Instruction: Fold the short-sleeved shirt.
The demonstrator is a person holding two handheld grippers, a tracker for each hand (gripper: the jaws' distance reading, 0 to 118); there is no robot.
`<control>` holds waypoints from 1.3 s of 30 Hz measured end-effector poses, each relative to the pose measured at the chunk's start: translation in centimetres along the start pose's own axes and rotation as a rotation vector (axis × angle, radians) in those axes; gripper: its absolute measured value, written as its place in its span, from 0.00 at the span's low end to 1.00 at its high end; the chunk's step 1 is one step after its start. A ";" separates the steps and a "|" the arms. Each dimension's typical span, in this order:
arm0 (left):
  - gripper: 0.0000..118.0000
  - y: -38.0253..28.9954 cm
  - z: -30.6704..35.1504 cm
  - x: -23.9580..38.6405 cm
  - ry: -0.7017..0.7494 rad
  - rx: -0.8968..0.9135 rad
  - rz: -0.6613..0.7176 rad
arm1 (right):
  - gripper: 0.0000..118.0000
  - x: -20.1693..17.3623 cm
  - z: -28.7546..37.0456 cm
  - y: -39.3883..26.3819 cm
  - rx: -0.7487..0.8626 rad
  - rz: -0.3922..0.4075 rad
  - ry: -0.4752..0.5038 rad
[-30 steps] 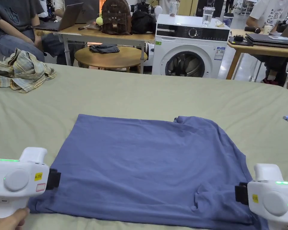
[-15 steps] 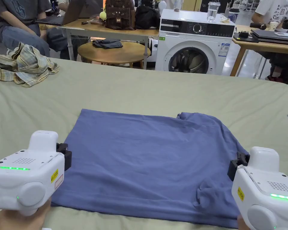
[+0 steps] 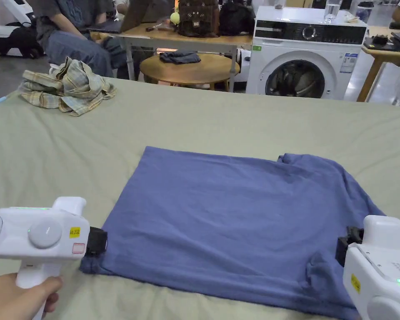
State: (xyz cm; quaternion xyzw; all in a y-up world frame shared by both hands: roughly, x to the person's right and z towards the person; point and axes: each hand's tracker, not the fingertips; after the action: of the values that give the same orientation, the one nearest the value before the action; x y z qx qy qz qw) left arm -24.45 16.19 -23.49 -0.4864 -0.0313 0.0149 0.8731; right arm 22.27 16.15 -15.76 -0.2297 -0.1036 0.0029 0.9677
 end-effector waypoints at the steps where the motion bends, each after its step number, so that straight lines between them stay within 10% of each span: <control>1: 0.43 0.0 -0.9 -0.2 0.011 -0.045 0.012 | 0.00 0.1 -0.1 -0.2 -0.008 0.002 0.004; 7: 0.43 -1.0 -4.0 -0.3 0.061 -0.108 0.007 | 0.00 1.0 -0.3 -0.1 -0.080 0.007 -0.007; 10: 0.19 -1.3 -3.6 1.0 0.076 -0.086 -0.106 | 0.00 2.4 -0.4 0.3 -0.162 -0.005 -0.001; 14: 0.02 -1.3 -3.6 1.3 0.049 -0.087 -0.113 | 0.37 5.5 -0.1 0.5 -0.277 0.018 -0.031; 19: 0.02 -1.9 -3.4 1.2 0.042 -0.066 -0.112 | 0.43 9.5 0.0 -1.3 -0.408 -0.025 -0.075; 26: 0.02 -2.3 -2.9 1.6 0.043 -0.047 -0.110 | 0.37 9.7 -2.9 -5.8 -0.577 -0.033 0.020; 29: 0.02 -2.4 -2.3 1.4 0.031 -0.035 -0.105 | 0.05 9.1 -2.6 -4.7 -0.540 -0.010 0.089; 39: 0.01 1.8 2.2 1.0 -0.068 0.162 -0.043 | 0.04 9.6 -1.3 2.1 -0.321 -0.033 0.063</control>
State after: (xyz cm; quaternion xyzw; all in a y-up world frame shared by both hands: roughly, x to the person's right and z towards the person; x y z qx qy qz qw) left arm -23.57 19.06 -23.88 -0.4124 -0.0703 0.0152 0.9082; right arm 32.01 17.91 -15.93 -0.3797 -0.0762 -0.0367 0.9212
